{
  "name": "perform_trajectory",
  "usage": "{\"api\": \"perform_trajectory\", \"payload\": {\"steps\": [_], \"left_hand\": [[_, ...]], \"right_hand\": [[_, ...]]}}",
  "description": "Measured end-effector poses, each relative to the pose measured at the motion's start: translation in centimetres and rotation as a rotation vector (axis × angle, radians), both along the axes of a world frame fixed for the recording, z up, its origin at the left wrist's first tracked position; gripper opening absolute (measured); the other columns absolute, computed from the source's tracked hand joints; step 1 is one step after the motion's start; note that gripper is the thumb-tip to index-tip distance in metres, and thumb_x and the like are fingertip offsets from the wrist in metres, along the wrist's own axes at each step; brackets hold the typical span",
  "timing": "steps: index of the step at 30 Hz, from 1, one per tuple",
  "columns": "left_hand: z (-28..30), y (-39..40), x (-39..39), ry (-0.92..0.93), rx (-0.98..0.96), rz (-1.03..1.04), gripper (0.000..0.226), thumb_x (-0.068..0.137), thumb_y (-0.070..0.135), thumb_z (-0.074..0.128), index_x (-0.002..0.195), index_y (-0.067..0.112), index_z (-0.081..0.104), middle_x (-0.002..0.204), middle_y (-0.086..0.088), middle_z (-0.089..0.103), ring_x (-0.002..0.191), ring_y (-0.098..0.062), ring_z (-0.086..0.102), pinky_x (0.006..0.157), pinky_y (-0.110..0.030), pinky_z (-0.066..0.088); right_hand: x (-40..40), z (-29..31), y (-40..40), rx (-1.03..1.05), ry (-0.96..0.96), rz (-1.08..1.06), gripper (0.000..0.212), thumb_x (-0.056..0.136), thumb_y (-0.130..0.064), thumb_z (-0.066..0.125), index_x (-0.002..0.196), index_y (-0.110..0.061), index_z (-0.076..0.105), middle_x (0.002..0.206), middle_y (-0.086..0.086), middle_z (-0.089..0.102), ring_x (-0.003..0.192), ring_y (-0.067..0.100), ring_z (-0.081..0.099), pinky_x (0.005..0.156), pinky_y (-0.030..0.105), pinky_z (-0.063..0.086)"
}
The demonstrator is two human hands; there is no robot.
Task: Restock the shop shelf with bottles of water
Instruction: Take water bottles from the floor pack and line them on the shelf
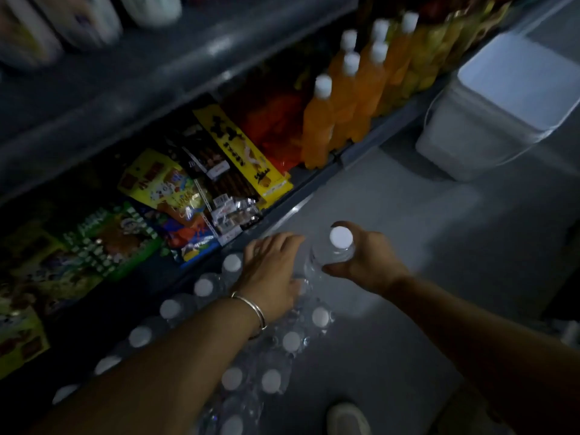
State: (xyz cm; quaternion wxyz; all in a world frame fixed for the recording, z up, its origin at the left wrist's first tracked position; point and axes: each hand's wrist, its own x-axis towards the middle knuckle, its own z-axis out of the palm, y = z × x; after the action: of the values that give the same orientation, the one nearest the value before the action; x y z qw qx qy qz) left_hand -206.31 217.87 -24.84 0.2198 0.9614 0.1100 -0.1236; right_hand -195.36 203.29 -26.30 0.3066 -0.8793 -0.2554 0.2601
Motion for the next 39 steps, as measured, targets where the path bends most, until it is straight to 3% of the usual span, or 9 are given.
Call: {"api": "perform_trajectory", "payload": {"steps": [6, 10, 16, 21, 23, 25, 29, 34, 39], "left_hand": [[16.9, 2.1, 1.3, -0.101, -0.264, 0.113, 0.07, 0.073, 0.036, 0.075, 0.13, 0.026, 0.036, 0.131, 0.004, 0.045, 0.123, -0.016, 0.044, 0.104, -0.038, 0.036], [31.7, 4.0, 0.3, -0.24, -0.357, 0.174, 0.075, 0.064, 0.038, 0.082, 0.123, 0.034, 0.034, 0.128, 0.017, 0.049, 0.118, -0.002, 0.048, 0.101, -0.027, 0.041], [52.4, 5.9, -2.7, -0.399, -0.377, 0.232, 0.085, 0.051, 0.061, 0.08, 0.122, 0.05, 0.035, 0.126, 0.02, 0.054, 0.115, -0.004, 0.055, 0.093, -0.039, 0.05], [68.1, 6.3, -5.4, -0.547, -0.356, 0.2, 0.07, 0.063, 0.033, 0.084, 0.114, 0.048, 0.039, 0.119, 0.024, 0.055, 0.108, 0.009, 0.054, 0.09, -0.019, 0.049], [73.6, 6.3, -6.2, -0.604, -0.395, 0.203, 0.067, 0.065, 0.018, 0.083, 0.114, 0.039, 0.043, 0.112, 0.021, 0.06, 0.1, 0.01, 0.059, 0.079, -0.013, 0.05], [78.7, 6.5, -7.1, -0.676, -0.385, 0.22, 0.067, 0.058, 0.024, 0.087, 0.113, 0.031, 0.048, 0.107, 0.015, 0.065, 0.096, 0.005, 0.064, 0.078, -0.015, 0.052], [87.3, 7.3, -9.3, -0.856, -0.312, 0.25, 0.069, 0.051, 0.048, 0.081, 0.11, 0.03, 0.052, 0.109, 0.012, 0.067, 0.1, -0.002, 0.064, 0.085, -0.021, 0.053], [94.6, 8.7, -12.1, -0.989, -0.302, 0.296, 0.029, 0.081, 0.024, 0.066, 0.106, 0.024, 0.054, 0.099, 0.013, 0.066, 0.08, 0.01, 0.064, 0.065, -0.006, 0.049], [97.8, 12.4, -14.6, -0.995, -0.282, 0.331, 0.048, 0.073, 0.034, 0.069, 0.116, 0.017, 0.056, 0.11, 0.002, 0.068, 0.099, -0.008, 0.065, 0.083, -0.021, 0.053]], "right_hand": [[1.3, 18.8, 3.4, 0.185, -0.085, 0.168, 0.055, 0.065, -0.029, 0.084, 0.113, -0.014, 0.061, 0.108, 0.003, 0.067, 0.098, 0.021, 0.062, 0.085, 0.039, 0.049], [1.4, 33.7, 6.0, 0.284, -0.196, 0.305, 0.048, 0.065, -0.034, 0.082, 0.107, -0.017, 0.065, 0.103, -0.001, 0.069, 0.092, 0.017, 0.064, 0.079, 0.041, 0.053], [-0.1, 55.8, 8.2, 0.444, -0.26, 0.457, 0.042, 0.072, -0.03, 0.082, 0.108, -0.016, 0.065, 0.099, -0.003, 0.069, 0.087, 0.011, 0.065, 0.073, 0.028, 0.053], [-1.6, 72.3, 9.1, 0.596, -0.264, 0.543, 0.022, 0.069, -0.014, 0.082, 0.088, -0.012, 0.07, 0.08, -0.008, 0.07, 0.072, -0.001, 0.063, 0.063, 0.015, 0.048], [-2.4, 78.7, 9.5, 0.658, -0.291, 0.567, 0.016, 0.068, -0.017, 0.082, 0.069, -0.019, 0.066, 0.06, -0.015, 0.063, 0.056, -0.006, 0.055, 0.053, 0.012, 0.04], [-3.4, 84.6, 10.0, 0.725, -0.306, 0.598, 0.021, 0.063, -0.028, 0.084, 0.065, -0.018, 0.066, 0.059, -0.013, 0.064, 0.057, -0.003, 0.056, 0.056, 0.016, 0.042], [-5.3, 93.7, 11.7, 0.87, -0.278, 0.63, 0.04, 0.058, -0.039, 0.074, 0.082, -0.008, 0.071, 0.073, 0.002, 0.071, 0.068, 0.016, 0.068, 0.067, 0.033, 0.052], [-8.0, 101.5, 15.2, 0.947, -0.312, 0.628, 0.046, 0.071, -0.036, 0.073, 0.095, 0.002, 0.068, 0.078, 0.01, 0.071, 0.069, 0.02, 0.069, 0.066, 0.033, 0.053], [-10.6, 105.7, 19.5, 0.976, -0.278, 0.589, 0.03, 0.073, -0.033, 0.073, 0.082, -0.005, 0.071, 0.072, 0.005, 0.07, 0.06, 0.012, 0.066, 0.05, 0.02, 0.048]]}}
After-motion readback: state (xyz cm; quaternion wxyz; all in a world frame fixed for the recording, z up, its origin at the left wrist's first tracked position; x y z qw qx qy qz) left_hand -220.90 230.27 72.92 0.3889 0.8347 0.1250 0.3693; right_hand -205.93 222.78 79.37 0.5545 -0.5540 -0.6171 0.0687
